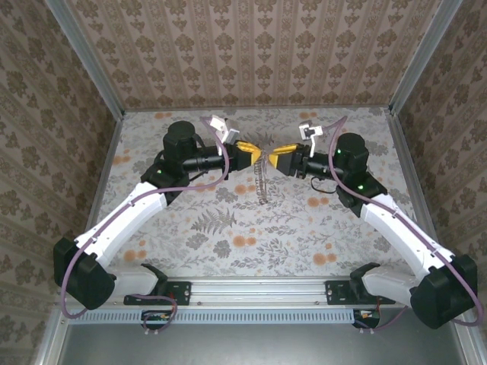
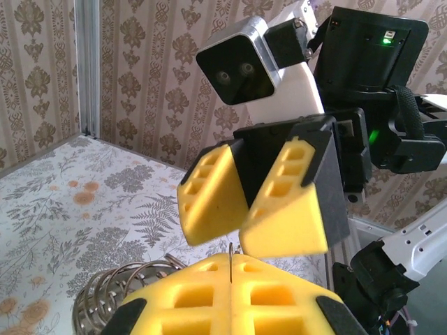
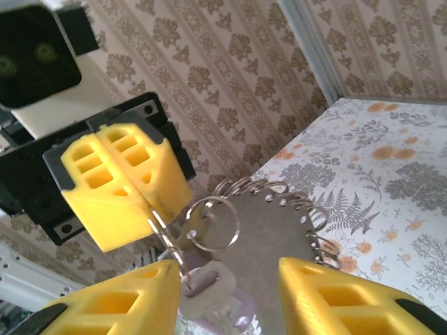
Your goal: Put the keys on the keyring
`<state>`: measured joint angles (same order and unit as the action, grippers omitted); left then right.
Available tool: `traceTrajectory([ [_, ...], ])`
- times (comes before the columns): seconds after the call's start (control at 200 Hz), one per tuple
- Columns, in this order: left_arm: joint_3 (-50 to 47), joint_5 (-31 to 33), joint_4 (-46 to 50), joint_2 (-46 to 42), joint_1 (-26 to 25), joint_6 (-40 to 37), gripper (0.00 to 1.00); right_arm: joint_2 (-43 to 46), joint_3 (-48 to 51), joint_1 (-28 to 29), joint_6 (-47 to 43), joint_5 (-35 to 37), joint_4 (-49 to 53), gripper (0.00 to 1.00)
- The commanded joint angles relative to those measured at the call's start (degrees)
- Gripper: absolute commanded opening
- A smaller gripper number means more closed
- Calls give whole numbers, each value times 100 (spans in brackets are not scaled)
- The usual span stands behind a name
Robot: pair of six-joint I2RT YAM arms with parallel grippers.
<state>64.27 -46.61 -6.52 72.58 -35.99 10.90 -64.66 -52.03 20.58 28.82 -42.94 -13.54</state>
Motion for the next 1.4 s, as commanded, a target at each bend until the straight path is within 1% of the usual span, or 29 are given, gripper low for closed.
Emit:
traceTrajectory([
  [0.0, 37, -50, -329, -166, -40, 45, 0, 188, -14, -71, 228, -105, -299, 44],
  [0.1, 41, -50, -341, -156, -40, 44, 0, 76, -55, -69, 484, -218, -669, 45],
  [0.315, -42, -6, -606, -152, -40, 190, 0, -250, -139, -62, 992, -517, -1532, 53],
  [0.54, -76, -17, -893, -96, -40, 402, 0, -452, -123, 36, 1112, -558, -1917, 53],
  [0.645, -57, -15, -904, -70, -37, 422, 0, -494, -87, 65, 1139, -584, -2019, 50],
  [0.82, -38, -18, -933, -18, -40, 448, 0, -545, -61, 116, 1152, -635, -2100, 41],
  [0.935, -32, -17, -947, 9, -40, 459, 0, -607, -61, 156, 1169, -694, -2130, 38],
  [1.015, -26, -8, -963, 11, -39, 470, 0, -633, -49, 186, 1170, -716, -2150, 32],
  [1.075, -28, -7, -960, 11, -48, 470, 0, -644, -42, 184, 1170, -732, -2161, 27],
  [1.135, -28, 7, -965, 11, -48, 471, 0, -636, -34, 184, 1168, -742, -2168, 19],
  [1.25, -22, 9, -946, 20, -49, 478, 0, -611, -42, 184, 1132, -753, -2124, 0],
  [1.395, 19, 93, -749, 13, -48, 418, 0, -532, -182, 182, 773, -720, -1582, 0],
])
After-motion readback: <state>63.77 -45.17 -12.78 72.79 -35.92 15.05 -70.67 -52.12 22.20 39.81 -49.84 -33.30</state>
